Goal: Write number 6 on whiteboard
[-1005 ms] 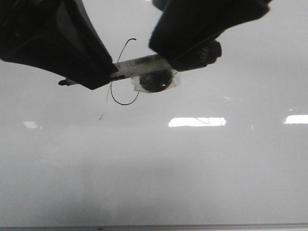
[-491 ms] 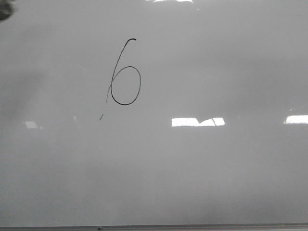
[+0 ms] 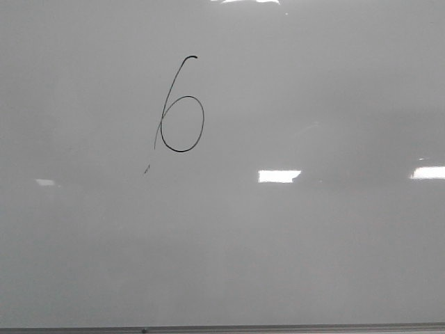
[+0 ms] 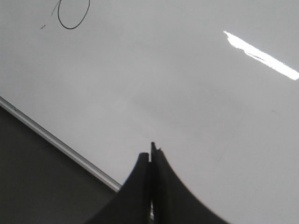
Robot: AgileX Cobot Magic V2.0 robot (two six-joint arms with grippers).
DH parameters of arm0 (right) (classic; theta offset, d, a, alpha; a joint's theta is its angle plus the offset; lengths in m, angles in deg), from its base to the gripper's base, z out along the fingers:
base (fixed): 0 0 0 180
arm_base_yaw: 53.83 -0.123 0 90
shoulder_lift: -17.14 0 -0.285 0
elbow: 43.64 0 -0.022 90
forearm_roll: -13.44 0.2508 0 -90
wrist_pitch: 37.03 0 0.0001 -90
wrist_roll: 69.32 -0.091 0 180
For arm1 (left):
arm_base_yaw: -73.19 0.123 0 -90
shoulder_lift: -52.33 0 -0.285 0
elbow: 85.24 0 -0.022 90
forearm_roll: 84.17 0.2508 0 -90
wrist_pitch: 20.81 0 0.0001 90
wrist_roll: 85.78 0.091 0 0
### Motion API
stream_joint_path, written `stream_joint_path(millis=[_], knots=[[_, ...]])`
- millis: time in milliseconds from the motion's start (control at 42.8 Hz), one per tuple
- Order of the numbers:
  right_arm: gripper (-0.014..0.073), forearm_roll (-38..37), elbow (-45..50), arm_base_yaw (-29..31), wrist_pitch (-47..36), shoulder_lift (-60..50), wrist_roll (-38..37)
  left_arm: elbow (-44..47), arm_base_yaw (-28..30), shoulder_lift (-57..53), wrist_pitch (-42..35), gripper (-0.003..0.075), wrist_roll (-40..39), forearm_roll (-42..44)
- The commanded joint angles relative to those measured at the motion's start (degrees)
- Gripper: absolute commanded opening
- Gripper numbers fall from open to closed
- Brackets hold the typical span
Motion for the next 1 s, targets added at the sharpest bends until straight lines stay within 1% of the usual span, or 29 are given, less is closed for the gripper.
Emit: stream_joint_path(millis=[0, 117, 304, 444, 608, 701, 771, 818, 865, 982], knots=[[-0.0061, 1.27, -1.49, 0.46, -4.31, 0.1, -0.06, -1.82, -0.58, 2.78, -6.84, -0.002, -0.57, -1.9], [-0.0061, 1.52, -1.49, 0.46, -4.61, 0.1, -0.06, -4.28, -2.38, 8.31, -7.5, -0.002, -0.57, -2.44], [-0.0061, 1.57, -1.49, 0.46, -4.6, 0.1, -0.06, -8.57, -5.15, 16.9, -10.97, -0.002, -0.47, -2.44], [-0.0061, 1.57, -1.49, 0.46, -4.6, 0.1, -0.06, -9.59, -5.15, 20.69, -13.31, -0.002, -0.47, -2.44], [-0.0061, 1.57, -1.49, 0.46, -4.6, 0.1, -0.06, -9.59, -5.15, 22.18, -14.74, -0.0012, -0.47, -2.33], [-0.0061, 1.56, -1.49, 0.46, -4.55, 0.1, -0.06, -9.59, -5.15, 22.18, -14.89, 0.0034, -0.36, -2.23], [-0.0061, 1.56, -1.49, 0.46, -4.55, 0.1, -0.06, -9.59, -5.15, 22.46, -15.49, 0.0089, -0.36, -1.98], [-0.0061, 1.56, -1.49, 0.46, -4.55, 0.1, -0.06, -9.59, -5.15, 22.93, -16.01, 0.0112, -0.36, -1.85], [-0.0061, 1.56, -1.49, 0.46, -4.55, 0.1, -0.06, -9.59, -5.15, 23.71, -16.29, 0.0128, -0.36, -1.85], [-0.0061, 1.56, -1.49, 0.46, -4.55, 0.1, -0.06, -9.59, -5.15, 25.38, -17.11, 0.013, -0.36, -1.75]])
